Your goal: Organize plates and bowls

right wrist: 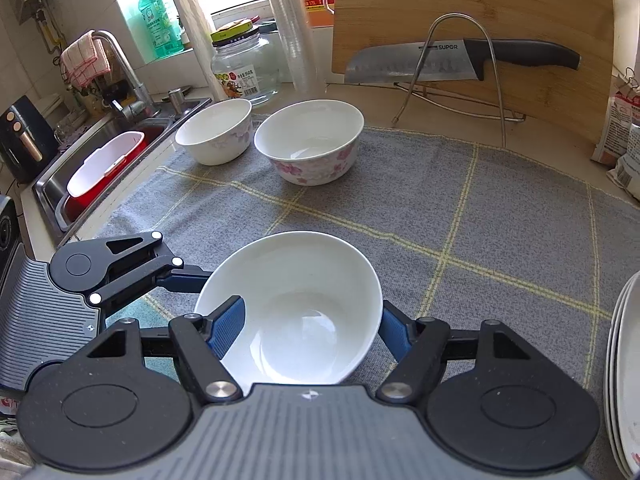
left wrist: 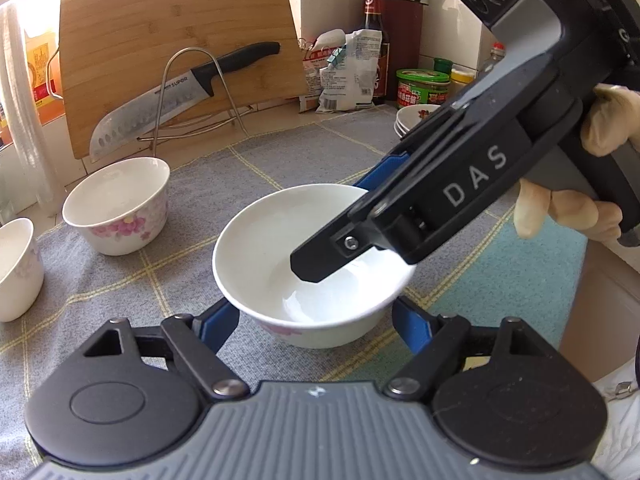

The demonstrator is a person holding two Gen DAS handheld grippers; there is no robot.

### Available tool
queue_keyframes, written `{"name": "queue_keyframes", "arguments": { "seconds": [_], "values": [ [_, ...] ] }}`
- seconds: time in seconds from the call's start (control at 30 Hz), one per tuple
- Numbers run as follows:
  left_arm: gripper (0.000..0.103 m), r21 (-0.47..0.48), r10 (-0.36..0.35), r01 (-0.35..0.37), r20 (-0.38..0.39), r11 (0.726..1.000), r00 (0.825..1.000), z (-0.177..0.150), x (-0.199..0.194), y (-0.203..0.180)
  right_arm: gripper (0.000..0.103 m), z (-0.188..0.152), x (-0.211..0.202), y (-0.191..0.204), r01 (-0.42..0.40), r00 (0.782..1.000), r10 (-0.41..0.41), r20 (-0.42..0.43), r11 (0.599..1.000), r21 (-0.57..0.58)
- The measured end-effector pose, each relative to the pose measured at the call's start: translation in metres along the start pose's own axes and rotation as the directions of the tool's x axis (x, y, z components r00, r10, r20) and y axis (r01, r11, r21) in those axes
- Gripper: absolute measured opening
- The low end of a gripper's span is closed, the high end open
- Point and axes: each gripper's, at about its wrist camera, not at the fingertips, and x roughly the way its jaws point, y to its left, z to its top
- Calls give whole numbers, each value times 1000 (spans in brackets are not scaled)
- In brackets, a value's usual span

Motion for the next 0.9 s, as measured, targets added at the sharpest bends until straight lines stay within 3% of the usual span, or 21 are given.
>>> {"name": "queue_keyframes", "arguments": {
  "seconds": [0.5, 0.67, 0.9],
  "values": [
    [83, 2, -26, 26, -13, 1000, 1000, 3, 11, -1, 78, -7, 4, -13, 4, 1000, -4, -4, 999, 52],
    [96, 1, -18, 18, 15, 1000, 1000, 3, 6, -1, 103, -5, 0, -12, 9, 1000, -11, 23, 998, 57],
    [96, -25, 6, -6, 2, 1000, 1000, -4, -4, 4, 103, 0, -3, -14, -14, 999, 12, 38, 998, 65]
  ]
}}
